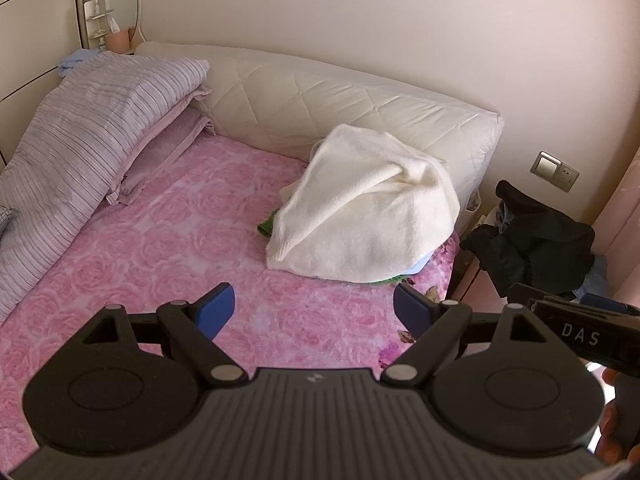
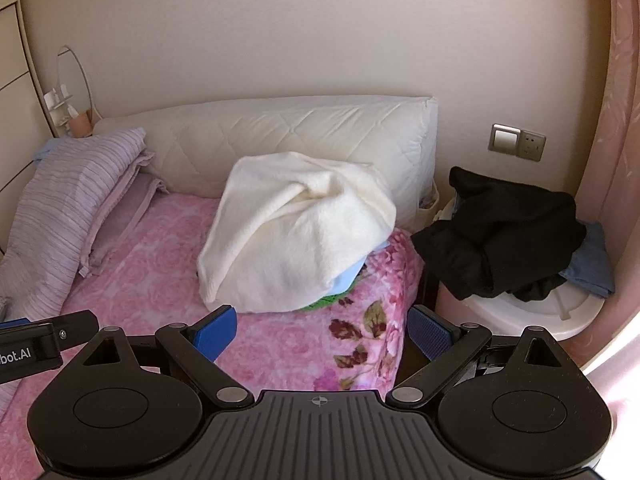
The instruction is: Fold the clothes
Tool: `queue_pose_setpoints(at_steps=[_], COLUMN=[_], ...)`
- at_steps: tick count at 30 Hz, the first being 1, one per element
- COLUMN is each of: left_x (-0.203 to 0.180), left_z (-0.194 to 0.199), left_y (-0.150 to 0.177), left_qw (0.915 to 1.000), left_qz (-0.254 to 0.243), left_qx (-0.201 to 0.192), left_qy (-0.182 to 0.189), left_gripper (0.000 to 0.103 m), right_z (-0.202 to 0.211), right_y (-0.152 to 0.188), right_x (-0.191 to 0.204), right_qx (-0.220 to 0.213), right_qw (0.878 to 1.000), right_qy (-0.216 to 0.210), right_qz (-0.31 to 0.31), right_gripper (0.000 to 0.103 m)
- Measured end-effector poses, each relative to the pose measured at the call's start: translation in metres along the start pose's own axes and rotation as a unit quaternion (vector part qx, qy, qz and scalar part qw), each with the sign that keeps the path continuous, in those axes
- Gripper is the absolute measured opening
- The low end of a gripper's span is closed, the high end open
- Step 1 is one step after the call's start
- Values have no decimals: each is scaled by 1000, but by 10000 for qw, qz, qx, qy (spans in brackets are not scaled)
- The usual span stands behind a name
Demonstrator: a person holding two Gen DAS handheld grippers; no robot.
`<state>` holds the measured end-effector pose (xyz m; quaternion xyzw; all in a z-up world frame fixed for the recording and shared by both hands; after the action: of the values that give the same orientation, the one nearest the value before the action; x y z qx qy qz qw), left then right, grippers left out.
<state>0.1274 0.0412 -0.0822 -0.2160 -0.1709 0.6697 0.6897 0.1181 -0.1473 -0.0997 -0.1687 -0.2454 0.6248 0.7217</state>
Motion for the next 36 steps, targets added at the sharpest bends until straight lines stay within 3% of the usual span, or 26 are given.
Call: queue_pose_setpoints(at_steps=[13, 21, 31, 33, 36], left_x=[-9, -7, -21, -25, -35], left_z=[-24, -58, -136, -154, -181], left_y=[0, -12, -53, -63, -84], left_qw=[9995, 9987, 9960, 9952, 9944], left_qz=[-27, 62, -88, -30, -124], left_qx=[266, 480, 890, 980, 1049], left_qy=[147, 138, -37, 33, 18], left_gripper=[84, 81, 79, 74, 73], right_z=[-16, -43, -121, -139, -166], right_y=[-2, -22, -57, -65, -82], right_x=[-10, -28, -53, -58, -71], right_qx=[152, 307, 907, 1036, 1153], right_qw=[9998, 9993, 9955, 9941, 9923], right_qy=[44, -41, -167, -240, -325], right_qz=[-90, -185, -200, -192, -323], right_gripper=[96, 96, 96, 95, 89])
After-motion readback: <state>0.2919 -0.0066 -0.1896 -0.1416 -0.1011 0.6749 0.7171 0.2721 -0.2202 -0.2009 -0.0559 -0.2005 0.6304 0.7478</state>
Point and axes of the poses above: each gripper's, at about its wrist camera, not at the fingertips, and z roughly against the way its jaws point, x to its left, y to its underside, the point moved 10 cm from there along -z, roughly the way its jaws point, and after that the axes turned 12 degrees about x, right-handed, at the moved point
